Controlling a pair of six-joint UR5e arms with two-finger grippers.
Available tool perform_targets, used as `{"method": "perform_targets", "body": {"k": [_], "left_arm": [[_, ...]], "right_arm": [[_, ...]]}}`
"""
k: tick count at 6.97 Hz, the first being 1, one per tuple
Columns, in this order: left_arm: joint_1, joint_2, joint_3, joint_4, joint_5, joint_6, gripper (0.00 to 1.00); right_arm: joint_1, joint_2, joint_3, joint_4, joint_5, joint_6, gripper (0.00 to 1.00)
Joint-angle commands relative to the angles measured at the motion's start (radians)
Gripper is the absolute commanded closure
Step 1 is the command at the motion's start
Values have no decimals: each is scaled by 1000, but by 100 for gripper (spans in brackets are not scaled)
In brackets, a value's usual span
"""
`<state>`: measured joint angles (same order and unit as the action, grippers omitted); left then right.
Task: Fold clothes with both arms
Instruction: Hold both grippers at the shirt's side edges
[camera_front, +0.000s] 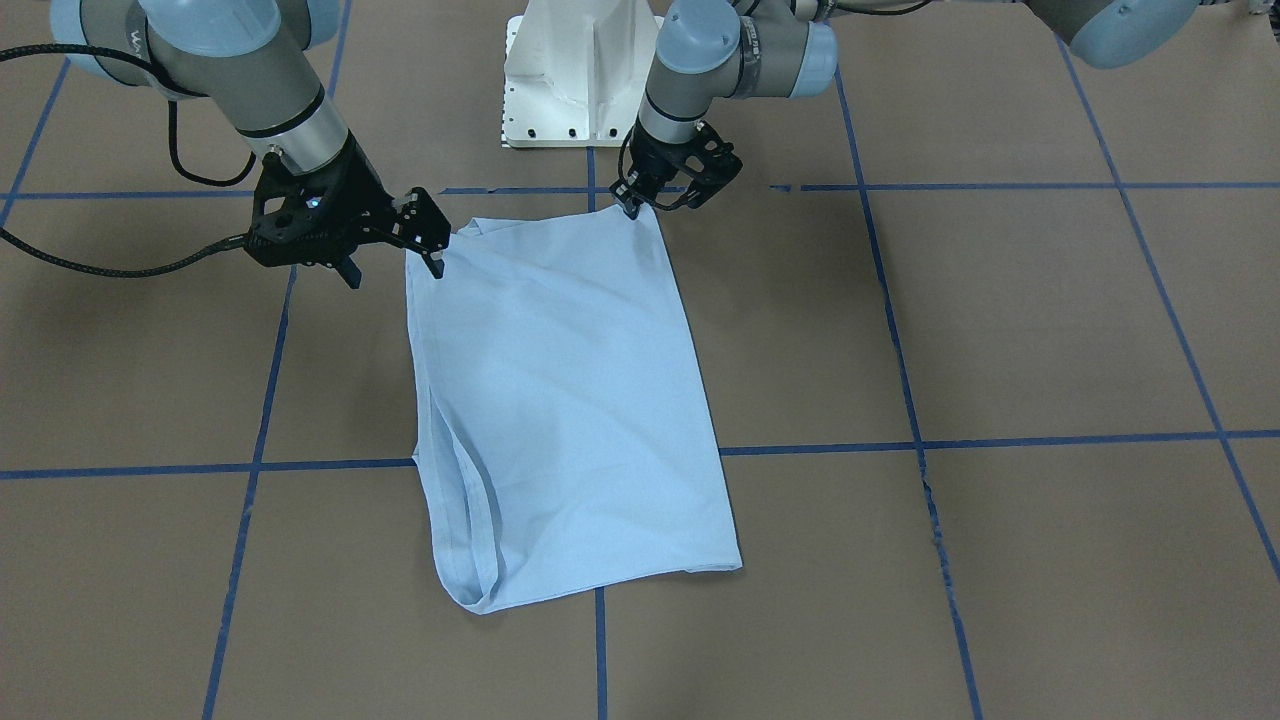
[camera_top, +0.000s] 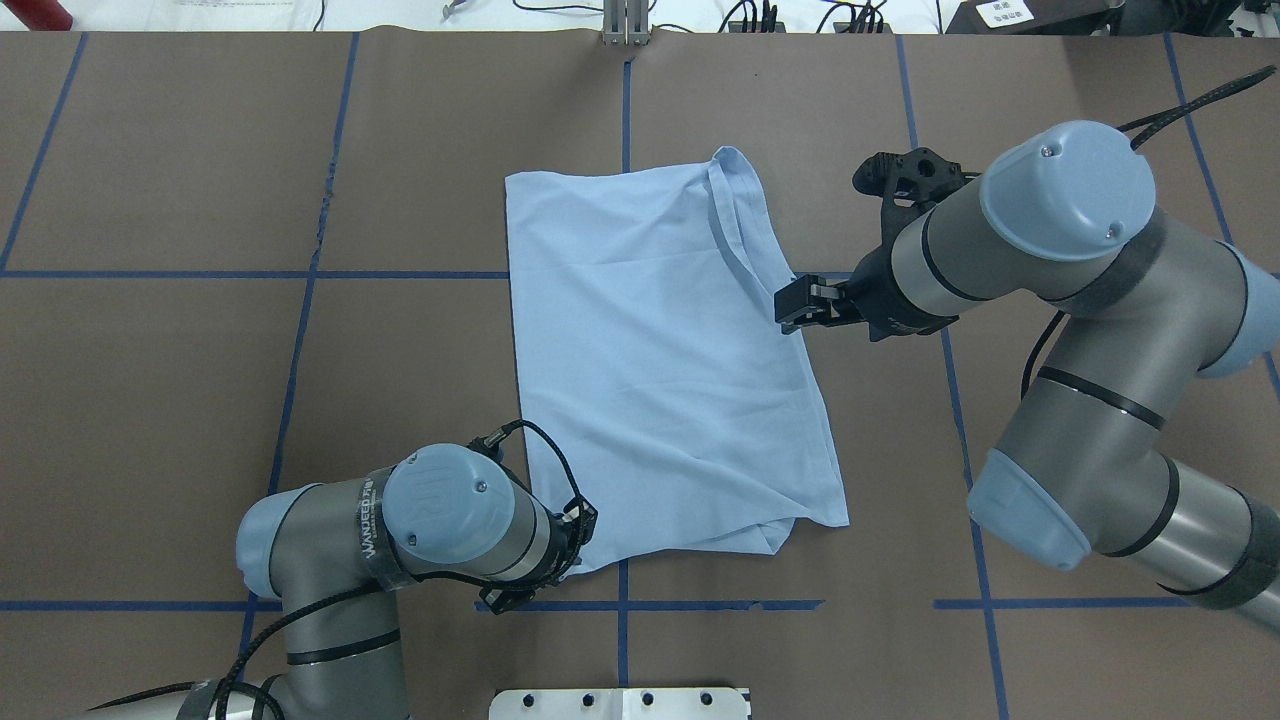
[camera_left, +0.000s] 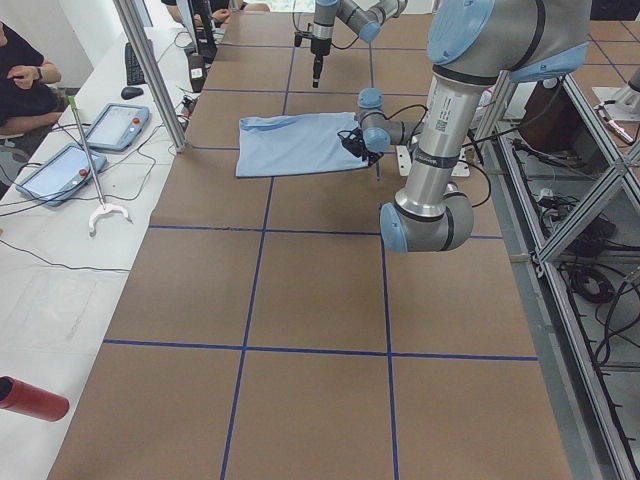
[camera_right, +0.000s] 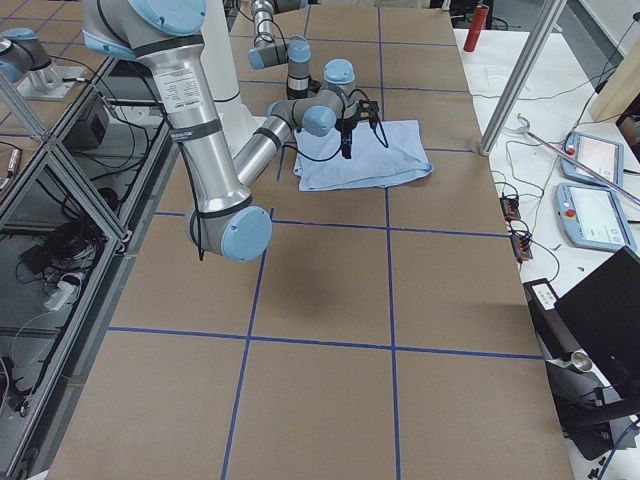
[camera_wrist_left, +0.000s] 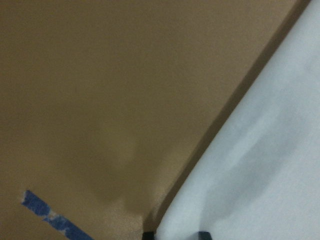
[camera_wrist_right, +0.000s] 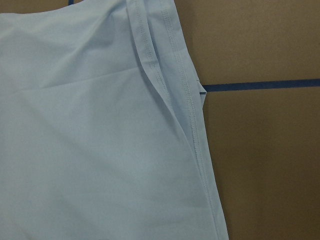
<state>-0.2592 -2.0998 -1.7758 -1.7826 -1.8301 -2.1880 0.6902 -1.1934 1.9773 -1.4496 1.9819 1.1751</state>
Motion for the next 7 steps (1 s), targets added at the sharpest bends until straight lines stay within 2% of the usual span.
{"method": "perform_targets", "body": {"k": [1, 4, 5, 7], "left_arm": [[1, 0, -25, 28, 0, -1, 75], [5, 3, -24, 28, 2, 2, 74], [3, 3, -24, 28, 3, 4, 65], [5, 4, -22, 28, 5, 5, 65]], "right_arm": [[0, 1, 3, 0, 0, 0, 0], [3, 1, 2, -2, 0, 0, 0], [3, 0, 2, -2, 0, 0, 0], [3, 2, 2, -2, 0, 0, 0]]}}
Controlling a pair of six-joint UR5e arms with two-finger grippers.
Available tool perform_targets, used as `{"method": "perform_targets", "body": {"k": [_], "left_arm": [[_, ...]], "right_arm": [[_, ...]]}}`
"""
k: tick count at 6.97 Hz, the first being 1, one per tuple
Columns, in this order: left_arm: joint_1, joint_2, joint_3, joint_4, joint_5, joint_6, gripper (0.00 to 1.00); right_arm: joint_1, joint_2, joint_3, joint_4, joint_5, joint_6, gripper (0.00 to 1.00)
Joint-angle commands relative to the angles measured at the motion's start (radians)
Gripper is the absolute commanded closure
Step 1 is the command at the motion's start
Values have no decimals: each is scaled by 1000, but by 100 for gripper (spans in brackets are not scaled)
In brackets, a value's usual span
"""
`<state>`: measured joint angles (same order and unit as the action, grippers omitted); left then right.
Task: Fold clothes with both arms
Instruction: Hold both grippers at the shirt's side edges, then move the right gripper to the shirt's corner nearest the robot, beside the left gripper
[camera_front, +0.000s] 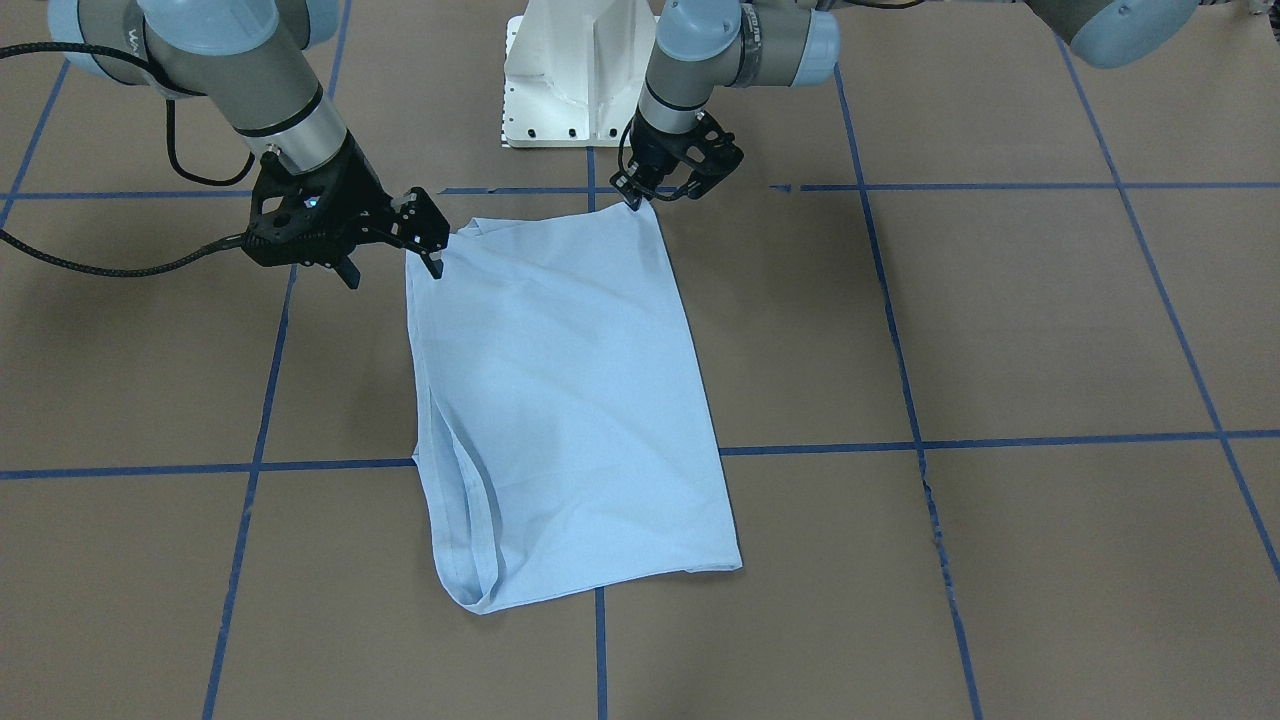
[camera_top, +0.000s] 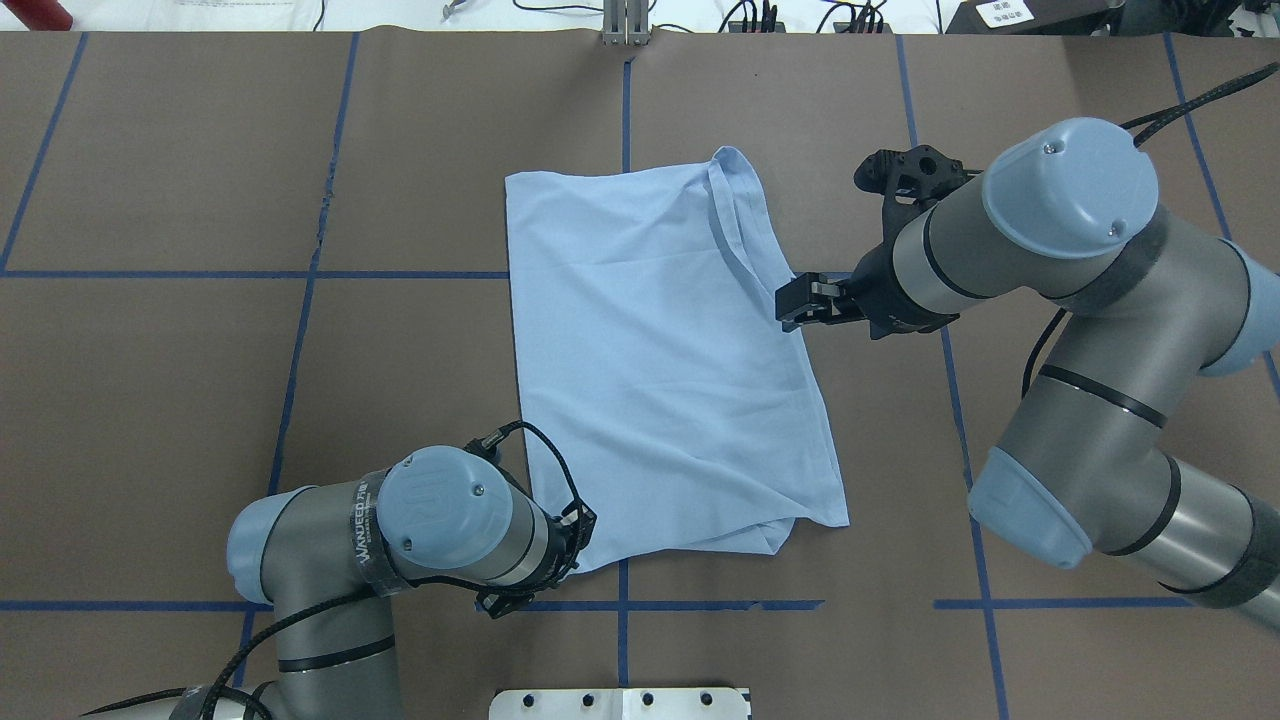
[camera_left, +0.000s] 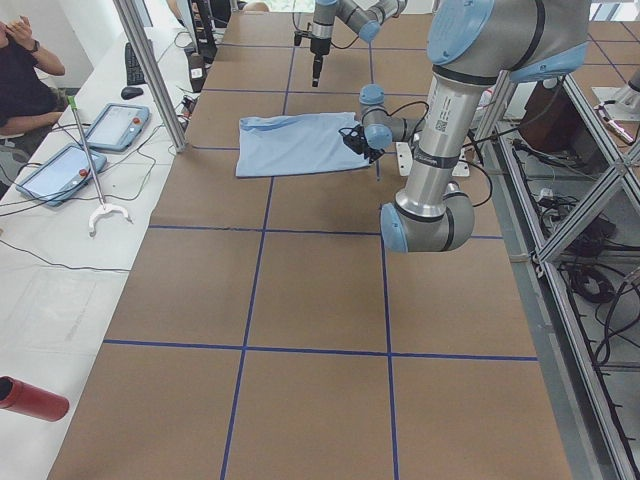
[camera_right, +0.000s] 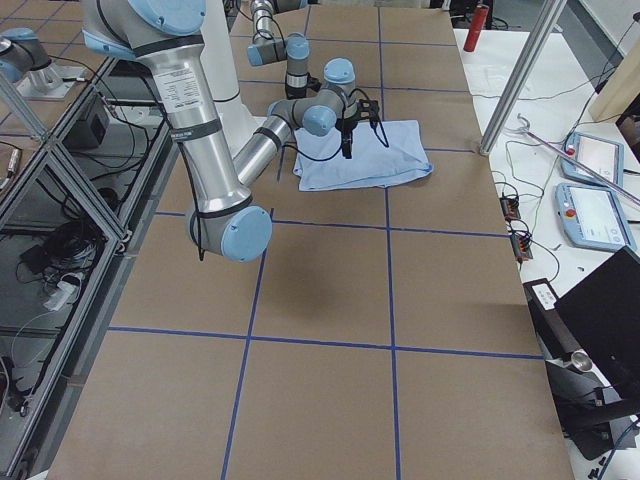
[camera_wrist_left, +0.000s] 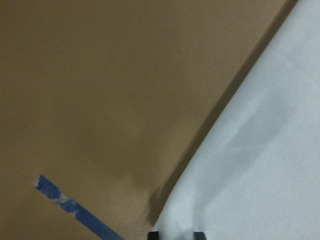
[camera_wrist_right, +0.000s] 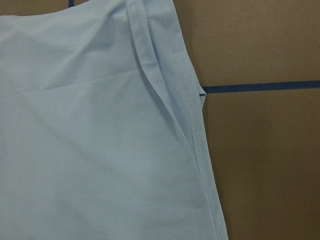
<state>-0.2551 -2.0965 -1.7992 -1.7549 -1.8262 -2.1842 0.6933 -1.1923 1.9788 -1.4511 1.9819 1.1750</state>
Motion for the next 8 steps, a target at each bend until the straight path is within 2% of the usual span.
{"method": "perform_targets", "body": {"k": [1, 5, 7, 8], "left_arm": [[0, 1, 3, 0, 1, 0, 65], [8, 0, 9, 0, 1, -2, 67], [7, 0, 9, 2, 1, -3, 100], [5, 0, 7, 3, 1, 3, 100]], "right_arm": [[0, 0, 0, 0, 0, 0, 0], [2, -1, 0, 0, 0, 0, 0], [0, 0, 2, 0, 0, 2, 0], [0, 0, 3, 0, 0, 2, 0]]}}
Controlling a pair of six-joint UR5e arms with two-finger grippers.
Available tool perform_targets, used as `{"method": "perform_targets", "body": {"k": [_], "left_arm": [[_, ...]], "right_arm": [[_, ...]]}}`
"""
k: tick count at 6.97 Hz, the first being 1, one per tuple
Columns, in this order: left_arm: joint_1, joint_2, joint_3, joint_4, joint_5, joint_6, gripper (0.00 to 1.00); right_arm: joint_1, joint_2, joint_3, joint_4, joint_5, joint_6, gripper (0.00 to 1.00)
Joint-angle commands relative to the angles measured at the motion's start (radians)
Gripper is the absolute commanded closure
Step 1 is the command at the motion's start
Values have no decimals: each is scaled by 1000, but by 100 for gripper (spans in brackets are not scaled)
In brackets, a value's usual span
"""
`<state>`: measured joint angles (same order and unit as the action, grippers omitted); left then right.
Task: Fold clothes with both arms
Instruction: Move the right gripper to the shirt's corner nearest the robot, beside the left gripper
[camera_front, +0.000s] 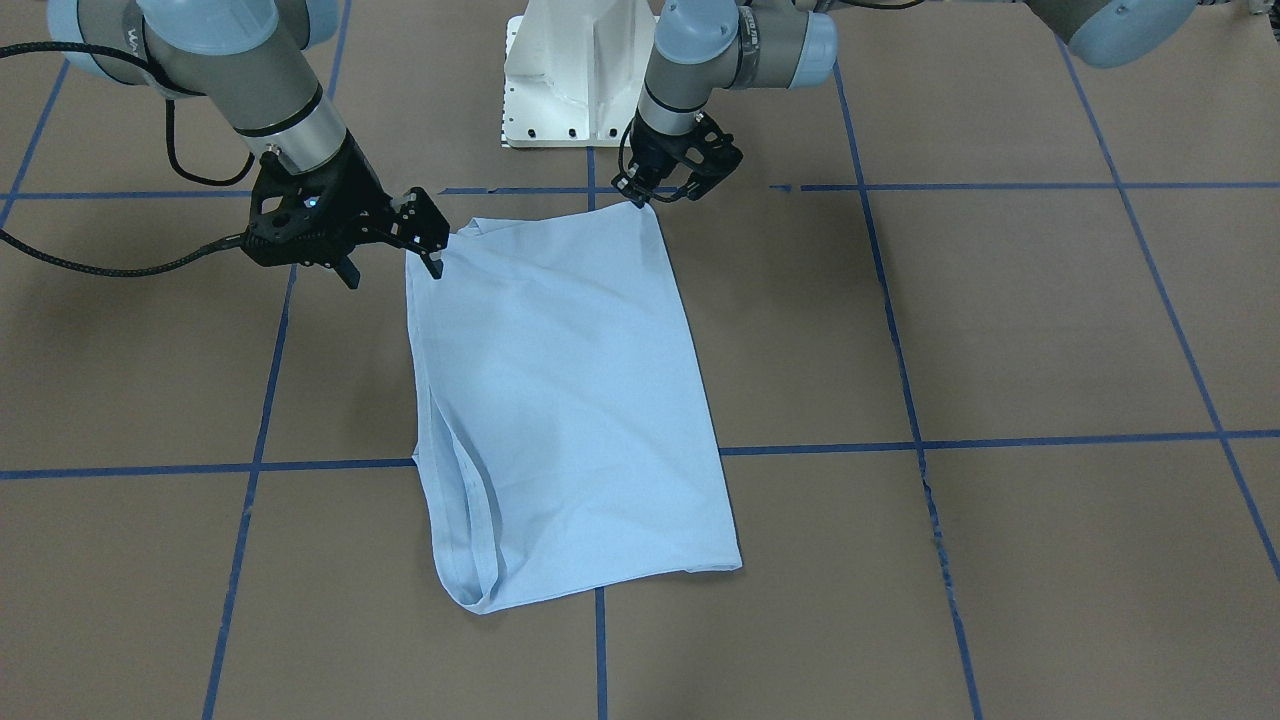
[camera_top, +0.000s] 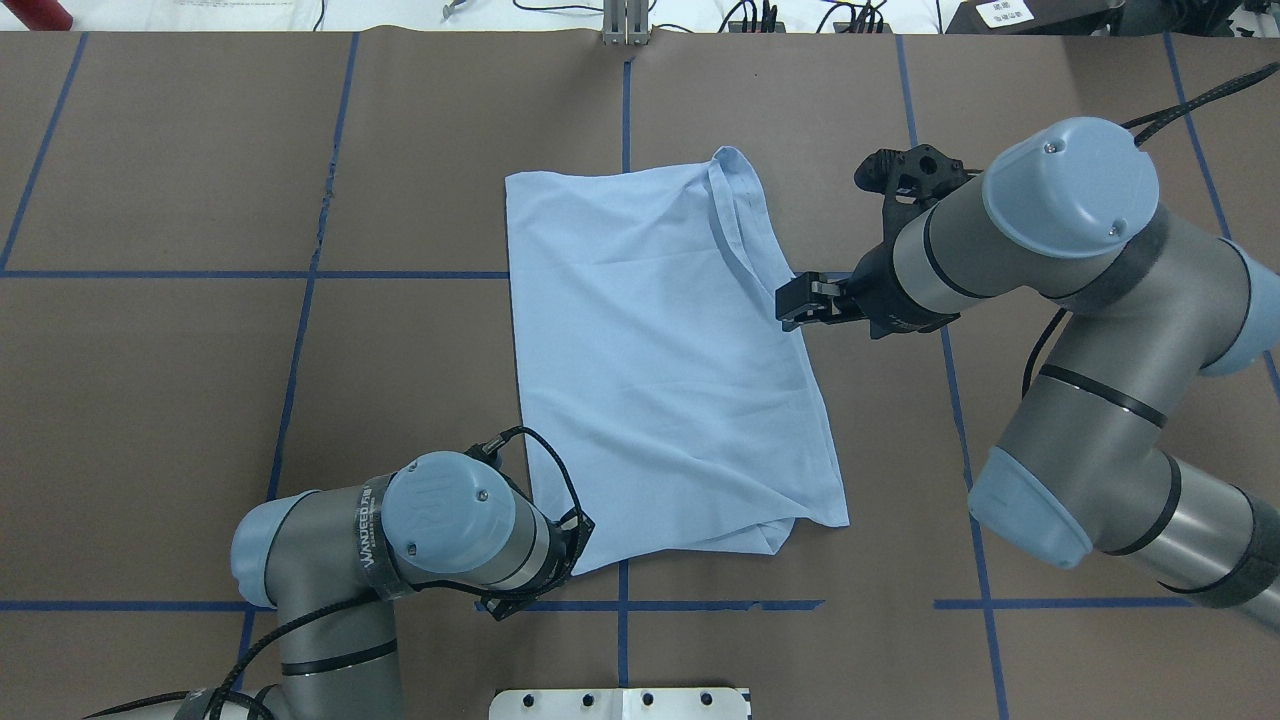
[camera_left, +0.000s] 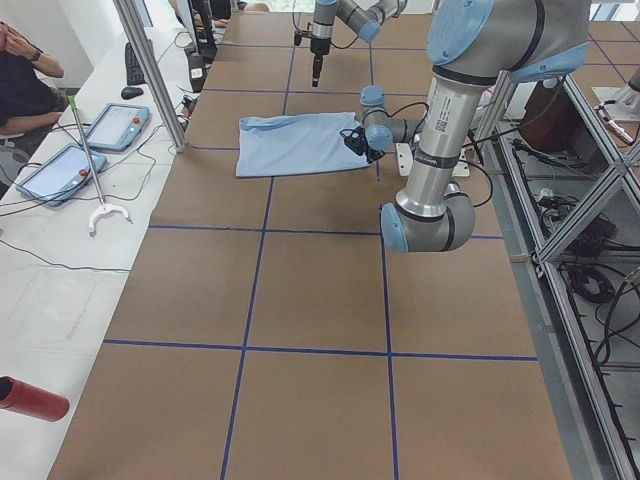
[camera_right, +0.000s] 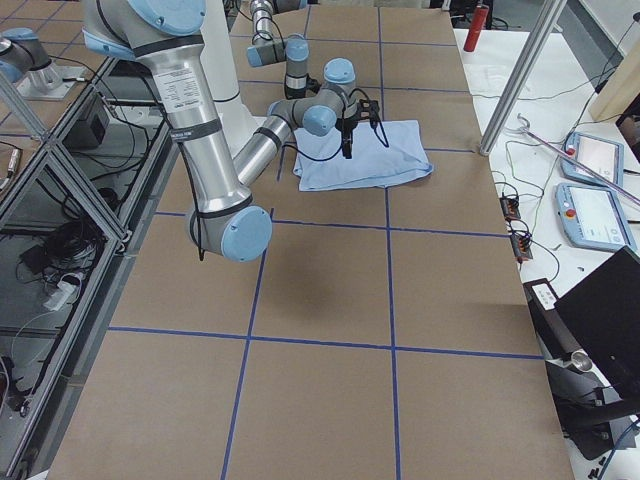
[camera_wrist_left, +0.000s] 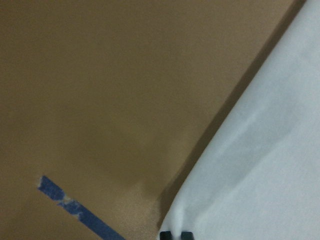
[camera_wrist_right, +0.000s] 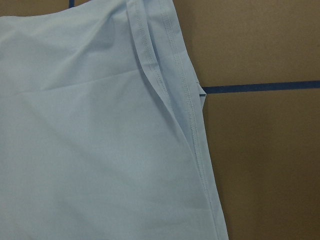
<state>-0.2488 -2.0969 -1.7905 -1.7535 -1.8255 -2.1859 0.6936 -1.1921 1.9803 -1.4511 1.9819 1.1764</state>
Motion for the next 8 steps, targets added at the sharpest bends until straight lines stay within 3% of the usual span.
{"method": "perform_targets", "body": {"k": [1, 3, 5, 8], "left_arm": [[-4, 0, -12, 23, -1, 14, 100], [0, 17, -87, 119, -1, 69, 100], [0, 21, -106, 131, -1, 71, 100], [0, 20, -106, 131, -3, 77, 100]], "right_arm": [[0, -1, -1, 0, 0, 0, 0], [-25, -4, -6, -2, -2, 59, 0], [-112, -6, -1, 0, -24, 277, 0], [-238, -24, -1, -6, -130, 500, 0]]}}
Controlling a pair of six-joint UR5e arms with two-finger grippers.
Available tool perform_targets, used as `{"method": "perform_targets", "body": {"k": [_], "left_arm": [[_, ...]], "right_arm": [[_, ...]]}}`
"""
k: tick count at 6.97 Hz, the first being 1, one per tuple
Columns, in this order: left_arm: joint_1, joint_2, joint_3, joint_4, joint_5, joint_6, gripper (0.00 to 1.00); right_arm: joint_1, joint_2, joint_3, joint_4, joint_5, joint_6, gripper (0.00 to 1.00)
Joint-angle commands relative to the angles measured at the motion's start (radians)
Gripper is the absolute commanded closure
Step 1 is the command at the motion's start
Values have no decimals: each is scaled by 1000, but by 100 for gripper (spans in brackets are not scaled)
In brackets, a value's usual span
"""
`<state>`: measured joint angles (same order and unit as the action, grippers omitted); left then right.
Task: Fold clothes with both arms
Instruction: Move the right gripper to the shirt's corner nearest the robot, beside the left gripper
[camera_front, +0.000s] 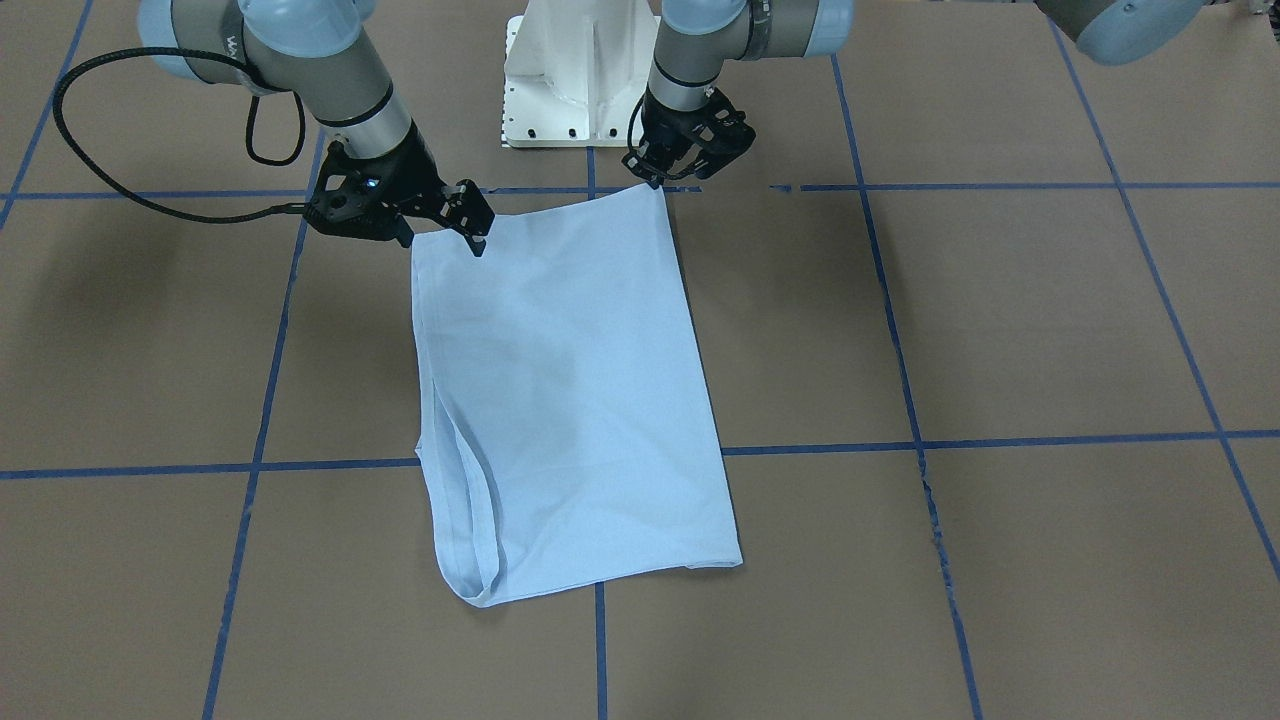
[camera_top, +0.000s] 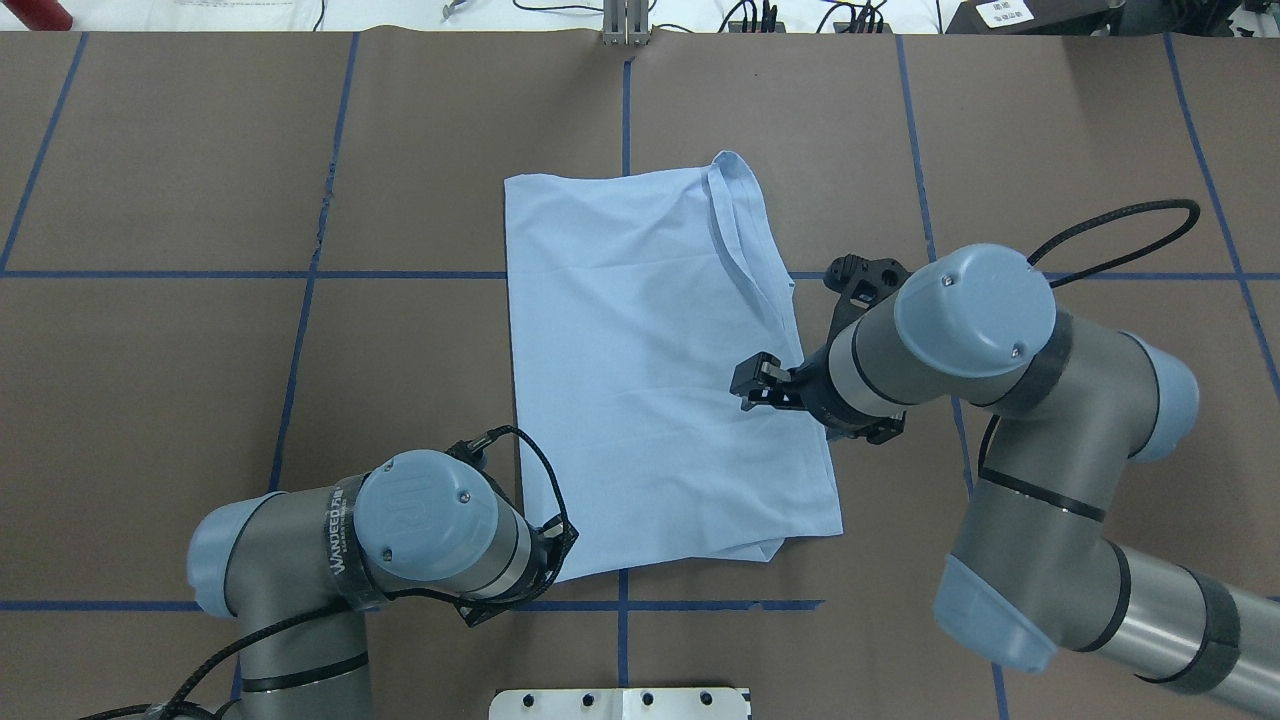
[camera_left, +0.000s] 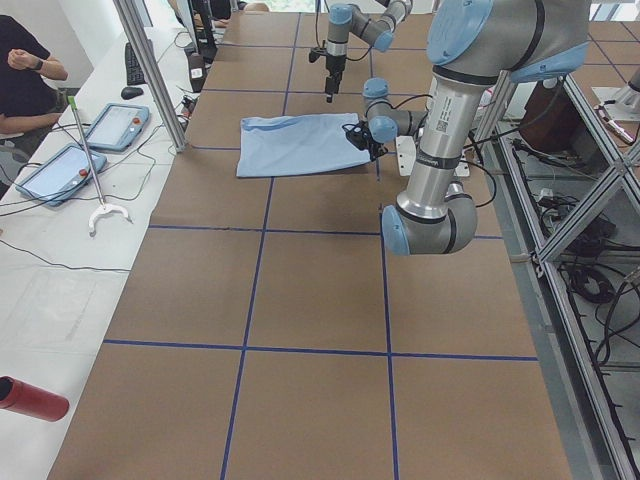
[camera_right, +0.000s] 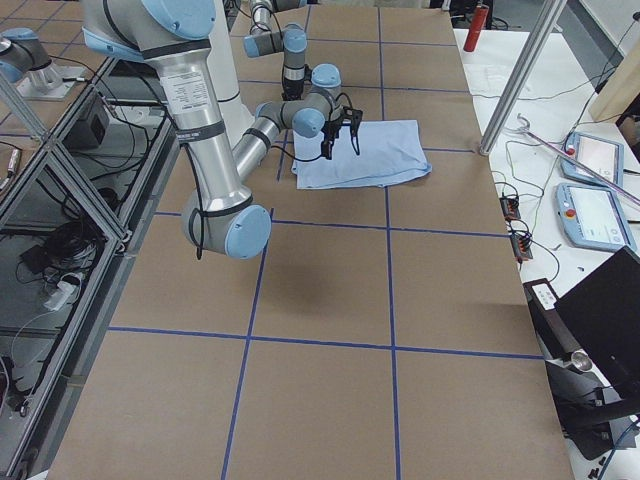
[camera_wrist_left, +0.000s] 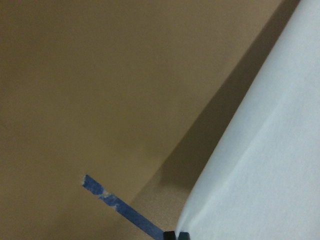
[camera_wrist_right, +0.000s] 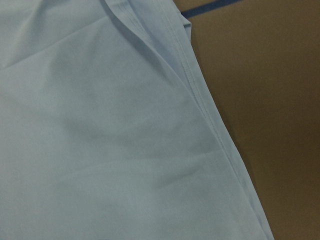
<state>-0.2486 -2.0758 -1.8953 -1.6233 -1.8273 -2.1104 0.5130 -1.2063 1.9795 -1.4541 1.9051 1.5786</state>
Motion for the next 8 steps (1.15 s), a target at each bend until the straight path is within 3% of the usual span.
{"method": "perform_targets", "body": {"k": [1, 4, 8], "left_arm": [[0, 0, -1, 0, -1, 1, 100], [0, -4, -1, 0, -3, 1, 100], [0, -9, -1, 0, -3, 1, 100]], "right_arm": [[-111, -15, -1, -3, -120, 209, 0], [-256, -41, -52, -5, -285, 299, 0], [-269, -79, -76, -2, -290, 299, 0]]}}
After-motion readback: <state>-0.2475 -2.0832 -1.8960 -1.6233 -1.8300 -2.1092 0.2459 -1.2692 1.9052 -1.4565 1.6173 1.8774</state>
